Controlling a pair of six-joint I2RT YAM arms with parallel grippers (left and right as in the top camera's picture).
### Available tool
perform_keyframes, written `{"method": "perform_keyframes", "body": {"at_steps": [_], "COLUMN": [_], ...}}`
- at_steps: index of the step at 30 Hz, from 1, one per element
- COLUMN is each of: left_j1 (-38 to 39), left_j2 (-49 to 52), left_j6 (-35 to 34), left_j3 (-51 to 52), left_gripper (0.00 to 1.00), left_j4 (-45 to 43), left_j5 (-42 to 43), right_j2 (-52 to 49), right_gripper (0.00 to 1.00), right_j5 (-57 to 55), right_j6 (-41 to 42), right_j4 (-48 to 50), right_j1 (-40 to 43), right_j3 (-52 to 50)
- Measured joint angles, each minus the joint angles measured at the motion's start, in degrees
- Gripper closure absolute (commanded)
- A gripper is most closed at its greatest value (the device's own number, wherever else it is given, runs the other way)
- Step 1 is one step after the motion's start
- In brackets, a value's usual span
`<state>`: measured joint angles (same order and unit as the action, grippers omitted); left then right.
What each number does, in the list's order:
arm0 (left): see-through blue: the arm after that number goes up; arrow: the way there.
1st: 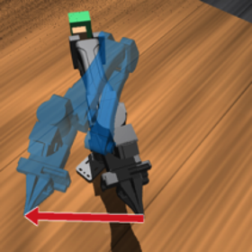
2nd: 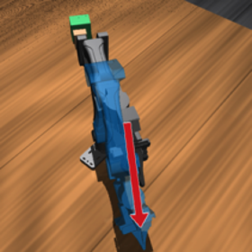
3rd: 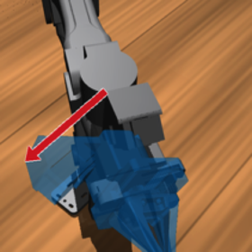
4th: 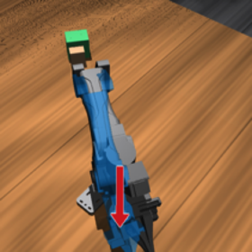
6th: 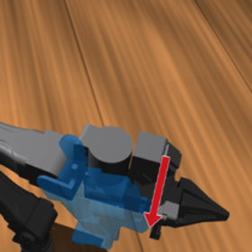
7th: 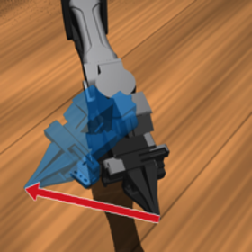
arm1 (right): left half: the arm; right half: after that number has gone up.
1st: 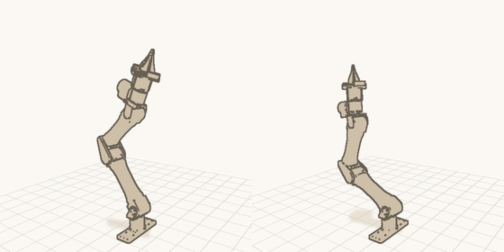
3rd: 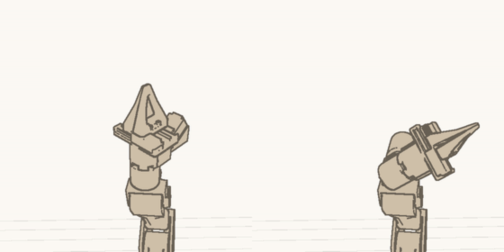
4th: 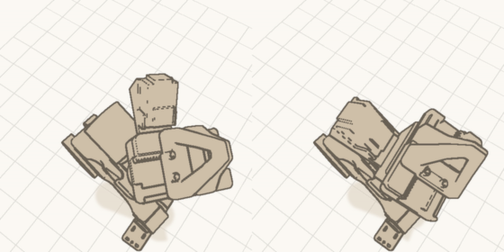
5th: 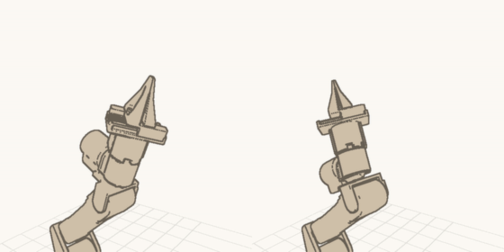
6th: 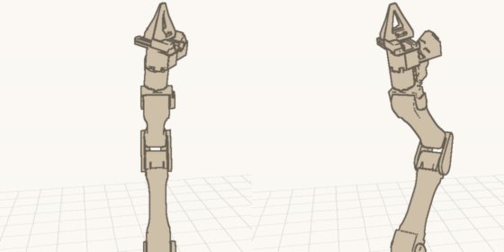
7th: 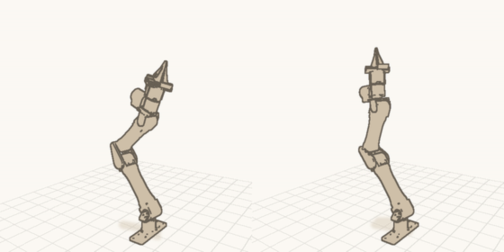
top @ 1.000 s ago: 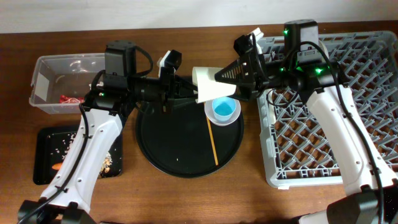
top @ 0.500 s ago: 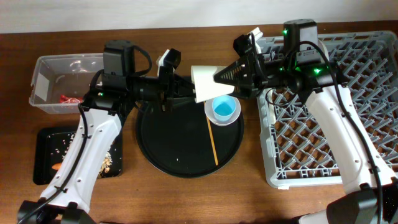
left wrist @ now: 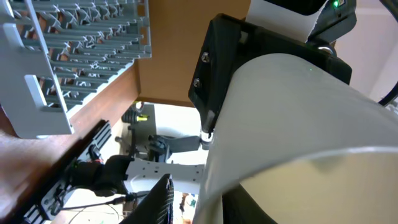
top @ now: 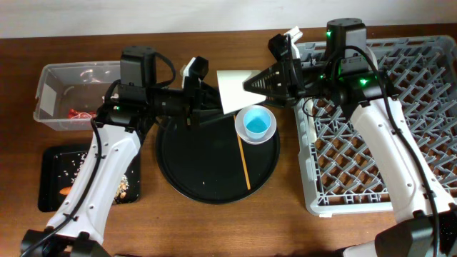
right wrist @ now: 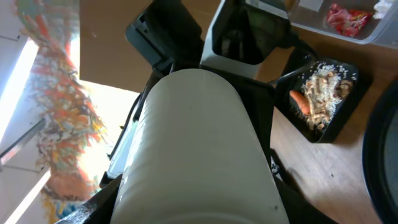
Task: Sort waste into correct bins and load items into the dishwasher rack
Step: 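Carry the white cup right and place it upside down in the rack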
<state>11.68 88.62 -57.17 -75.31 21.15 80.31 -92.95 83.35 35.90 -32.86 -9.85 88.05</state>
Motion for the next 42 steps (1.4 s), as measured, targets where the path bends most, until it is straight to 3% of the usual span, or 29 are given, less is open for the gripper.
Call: {"method": "perform_keyframes", "body": {"at_steps": [10, 14, 18, 24, 29, 34, 42], "left_j1": [-0.57, -2.45, -4.31, -4.33, -4.33, -4.33, -4.33], "left_j2": [0.0, 0.0, 0.0, 0.0, 0.0, 0.0, 0.0], "left_j6": [5.68, 9.42, 14.29, 16.04, 17.14, 17.18, 17.31], "left_j3": [-0.02, -0.02, 0.22, 0.26, 0.26, 0.26, 0.26], "left_gripper": [0.7, 0.63, 0.48, 0.45, 0.44, 0.44, 0.44], "left_j4": [0.31, 9.27, 22.49, 28.15, 28.55, 28.57, 28.83], "left_j5": [-14.03, -24.11, -40.65, -55.43, -58.12, -58.34, -58.36], "right_j2": [-0.02, 0.0, 0.0, 0.0, 0.0, 0.0, -1.62], "right_gripper": [0.43, 0.43, 0.43, 0.42, 0.42, 0.41, 0.38], "right_j5": [-5.11, -6.88, -9.62, -29.05, -48.3, -68.15, -77.96], "right_j6": [0.11, 0.07, -0.87, -11.78, -19.61, -22.6, -23.06], "right_j4": [1.25, 1.64, 0.72, -20.17, -32.5, -38.71, -41.33], "right_j1": [4.22, 8.33, 13.53, 20.22, 25.73, 27.65, 26.4], "right_j3": [0.0, 0.0, 0.0, 0.55, 2.91, 3.21, 3.19]}}
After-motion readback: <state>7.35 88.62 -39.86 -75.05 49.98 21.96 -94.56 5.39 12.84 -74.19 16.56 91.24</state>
